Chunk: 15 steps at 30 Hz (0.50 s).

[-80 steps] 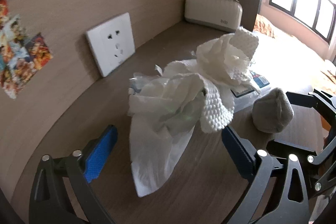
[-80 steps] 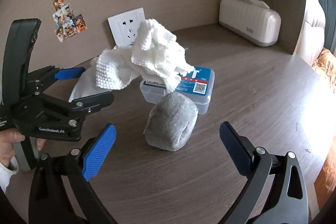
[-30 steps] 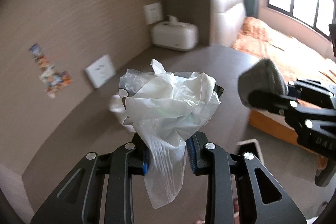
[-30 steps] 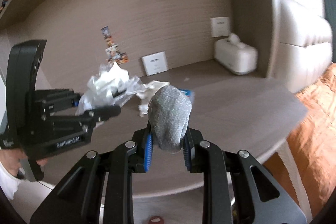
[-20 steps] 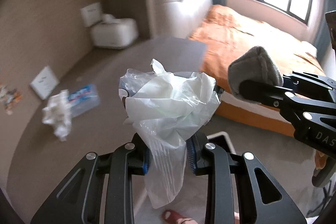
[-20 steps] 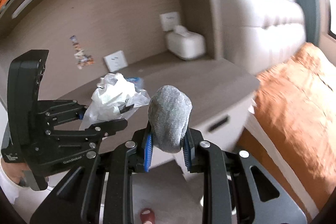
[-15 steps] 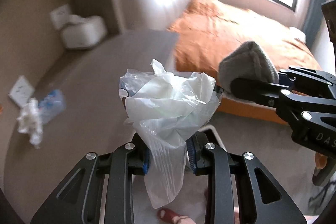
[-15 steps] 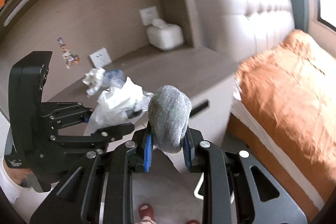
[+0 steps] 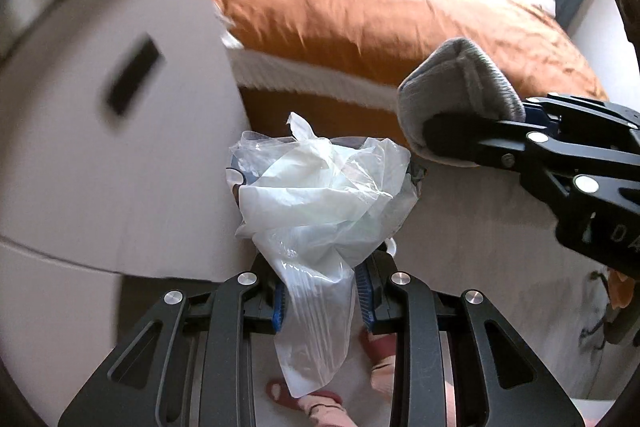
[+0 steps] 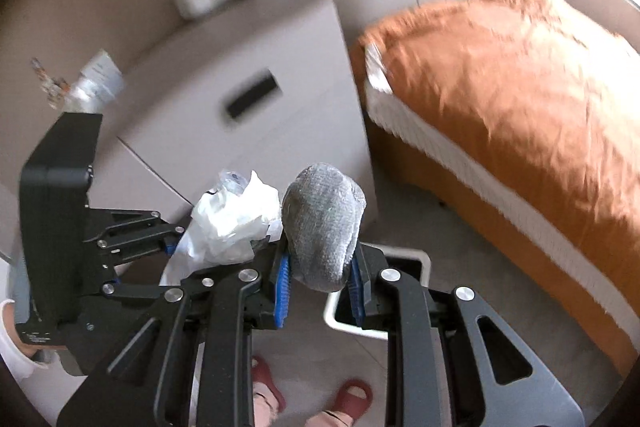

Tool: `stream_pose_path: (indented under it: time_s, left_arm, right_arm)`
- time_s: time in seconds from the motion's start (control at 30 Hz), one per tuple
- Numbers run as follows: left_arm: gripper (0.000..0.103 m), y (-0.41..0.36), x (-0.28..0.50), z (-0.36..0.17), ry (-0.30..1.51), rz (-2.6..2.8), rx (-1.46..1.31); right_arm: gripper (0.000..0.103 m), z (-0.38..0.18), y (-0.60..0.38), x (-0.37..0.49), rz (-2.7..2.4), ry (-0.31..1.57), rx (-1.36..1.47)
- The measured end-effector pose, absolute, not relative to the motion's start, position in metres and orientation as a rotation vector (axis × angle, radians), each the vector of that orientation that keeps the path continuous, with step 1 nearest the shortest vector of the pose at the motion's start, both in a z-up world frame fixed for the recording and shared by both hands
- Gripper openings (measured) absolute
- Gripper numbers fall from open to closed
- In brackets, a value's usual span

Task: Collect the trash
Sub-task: 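Carry the tissue bundle and grey ball to the white bin with both tools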

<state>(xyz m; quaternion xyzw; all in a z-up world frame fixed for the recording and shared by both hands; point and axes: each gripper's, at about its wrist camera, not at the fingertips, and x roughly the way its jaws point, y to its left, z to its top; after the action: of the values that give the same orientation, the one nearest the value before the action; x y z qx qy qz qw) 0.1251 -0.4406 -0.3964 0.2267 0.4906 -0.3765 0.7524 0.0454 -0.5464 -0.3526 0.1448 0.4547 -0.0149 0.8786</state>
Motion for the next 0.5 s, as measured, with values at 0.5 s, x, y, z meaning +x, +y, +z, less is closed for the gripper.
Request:
stream_pose_path:
  time_s: [0.5]
  left_arm:
    - [0.063, -0.487, 0.138, -0.668, 1.306, -0.856, 0.482]
  right_arm:
    - [0.044, -0.623, -0.578, 0.087, 0.024, 1.138, 0.305]
